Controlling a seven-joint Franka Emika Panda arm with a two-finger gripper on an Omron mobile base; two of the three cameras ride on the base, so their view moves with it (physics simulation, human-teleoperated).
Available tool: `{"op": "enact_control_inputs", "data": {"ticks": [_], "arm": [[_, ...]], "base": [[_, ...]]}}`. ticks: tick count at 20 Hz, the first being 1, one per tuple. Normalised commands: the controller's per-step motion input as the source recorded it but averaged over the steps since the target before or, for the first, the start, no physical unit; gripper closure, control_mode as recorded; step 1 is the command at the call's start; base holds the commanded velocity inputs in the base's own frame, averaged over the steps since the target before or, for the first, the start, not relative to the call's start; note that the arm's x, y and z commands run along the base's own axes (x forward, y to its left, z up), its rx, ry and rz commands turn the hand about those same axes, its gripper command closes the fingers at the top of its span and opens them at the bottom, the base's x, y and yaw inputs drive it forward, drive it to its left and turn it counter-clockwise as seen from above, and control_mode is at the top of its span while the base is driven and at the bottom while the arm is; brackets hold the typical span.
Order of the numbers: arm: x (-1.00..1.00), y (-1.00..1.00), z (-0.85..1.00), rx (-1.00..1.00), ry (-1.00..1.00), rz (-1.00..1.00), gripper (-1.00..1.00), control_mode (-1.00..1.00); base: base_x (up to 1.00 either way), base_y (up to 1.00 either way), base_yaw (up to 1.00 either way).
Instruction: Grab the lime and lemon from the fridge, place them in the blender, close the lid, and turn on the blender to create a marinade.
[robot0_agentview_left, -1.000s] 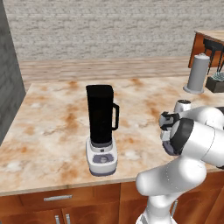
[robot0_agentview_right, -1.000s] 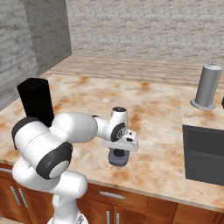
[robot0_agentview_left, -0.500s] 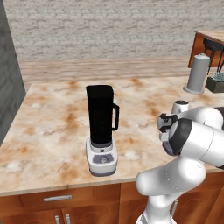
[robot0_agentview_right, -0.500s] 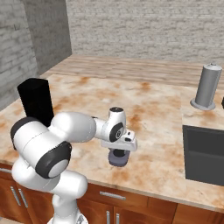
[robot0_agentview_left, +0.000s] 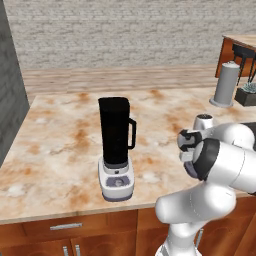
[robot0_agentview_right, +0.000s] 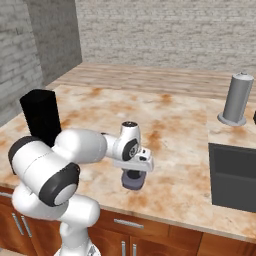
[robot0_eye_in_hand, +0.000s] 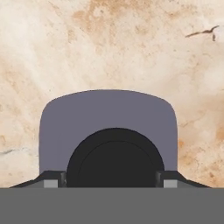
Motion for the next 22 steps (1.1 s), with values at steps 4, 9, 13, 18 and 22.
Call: {"op": "enact_control_inputs", "data": {"ticks": [4,9,13,18,22], "arm": [[-0.08,0.06,0.13,0.0,0.0,0.0,1.0,-1.0],[-0.04,0.0,0.44,0.02,0.0,0.0,1.0,-1.0],[-0.04,0.01,0.72,0.02,-0.01,0.0,1.0,-1.0],[-0.16,0.2,0.88,0.0,-0.1,0.0,1.0,-1.0],[-0.23,0.3,0.87,0.0,-0.12,0.0,1.0,-1.0]], "base": [[0.0,0.0,0.0],[0.0,0.0,0.0],[0.0,0.0,0.0],[0.0,0.0,0.0],[0.0,0.0,0.0]]}}
